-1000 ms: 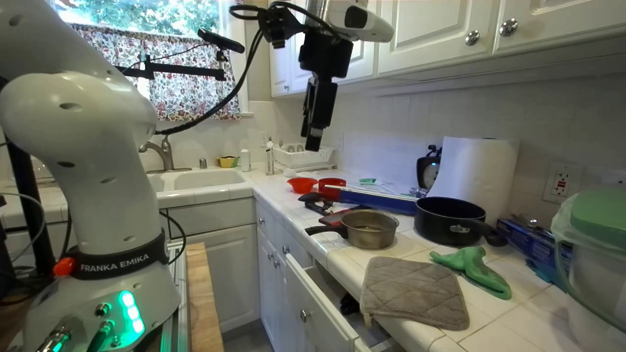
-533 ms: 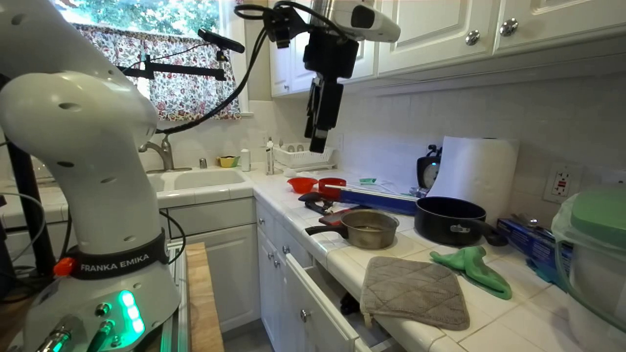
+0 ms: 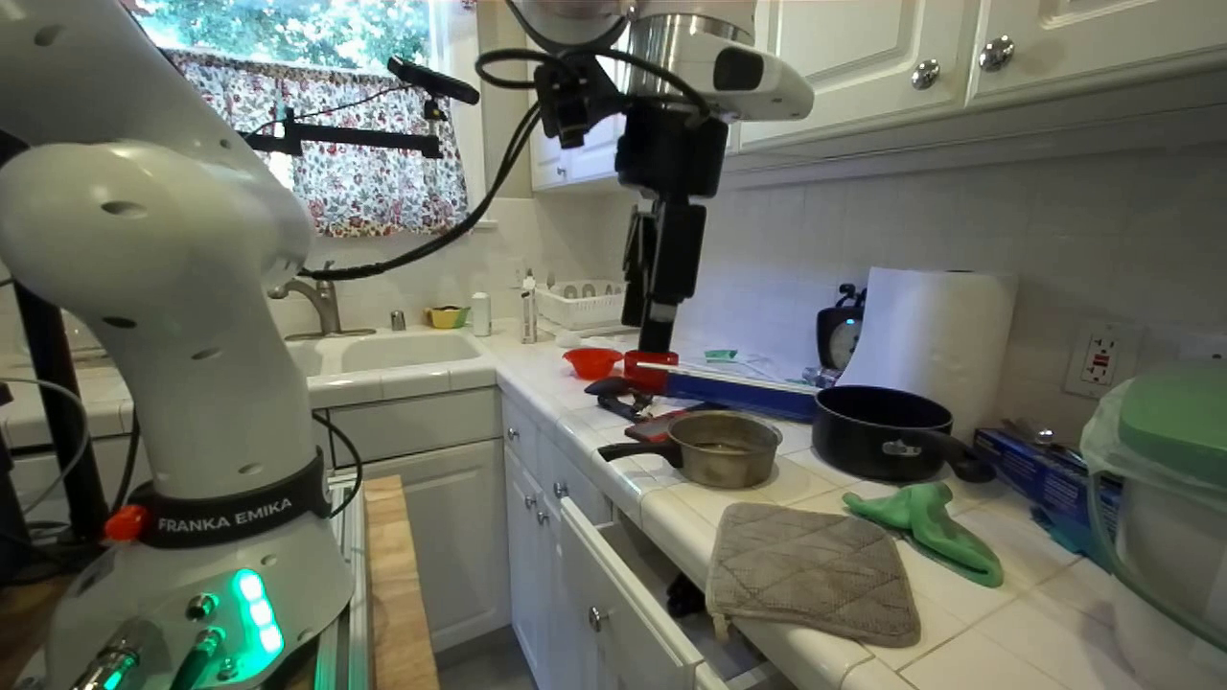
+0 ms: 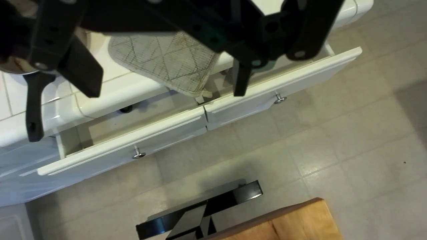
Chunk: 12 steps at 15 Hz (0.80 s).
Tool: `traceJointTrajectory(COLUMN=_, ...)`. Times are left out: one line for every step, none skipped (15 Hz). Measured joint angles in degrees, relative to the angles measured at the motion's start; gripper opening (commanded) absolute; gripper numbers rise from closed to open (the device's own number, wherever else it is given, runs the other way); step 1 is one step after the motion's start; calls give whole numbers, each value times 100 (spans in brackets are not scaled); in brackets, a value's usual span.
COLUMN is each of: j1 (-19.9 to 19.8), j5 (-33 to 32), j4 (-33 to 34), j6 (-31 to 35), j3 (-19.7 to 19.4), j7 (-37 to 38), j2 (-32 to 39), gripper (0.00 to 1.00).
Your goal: Put the towel on top of the pot
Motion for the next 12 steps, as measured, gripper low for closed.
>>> traceJointTrajectory(j1=1, j5=-101, j4=-62, j6=223, j3=1, j7=-19, j2=80, gripper=100)
traceJointTrajectory(j1=4, j5=-160, j4=-126, j6=470, j3=2, j7=-56, j2=162, gripper=100)
traceJointTrajectory(j1=8, j5=-194, j4=-191, j6=715, j3=1, j7=-110, j2=247, gripper=100)
traceJointTrajectory(j1=13, j5=-204, j4=-246, j6=951, j3=1, j7=-172, j2=333, gripper=100)
traceJointTrajectory(j1=17, j5=-205, j4=-304, j6=1183, j3=0, j7=-255, j2=419, gripper=100)
traceJointTrajectory(j1=26, j5=-205, j4=-353, j6=1399, j3=-3, j7=-348, j2=508, gripper=100)
traceJointTrajectory(j1=40, j5=-205, j4=-405, j6=1607, j3=-9, j7=-465, j2=603, gripper=100)
traceJointTrajectory(j1=65, j5=-205, j4=-459, j6=1781, j3=-19, j7=-604, j2=693, gripper=100)
traceJointTrajectory(j1=92, j5=-205, j4=-497, j6=1901, j3=-29, j7=-702, j2=783, gripper=100)
traceJointTrajectory(j1=104, j5=-205, j4=-512, j6=1961, j3=-29, j7=-748, j2=848, gripper=100)
traceJointTrajectory(j1=110, j5=-205, j4=-513, j6=1990, j3=-30, j7=-773, j2=884, gripper=100)
traceJointTrajectory(j1=113, j5=-205, j4=-513, j6=1999, j3=-31, j7=-781, j2=895, gripper=100)
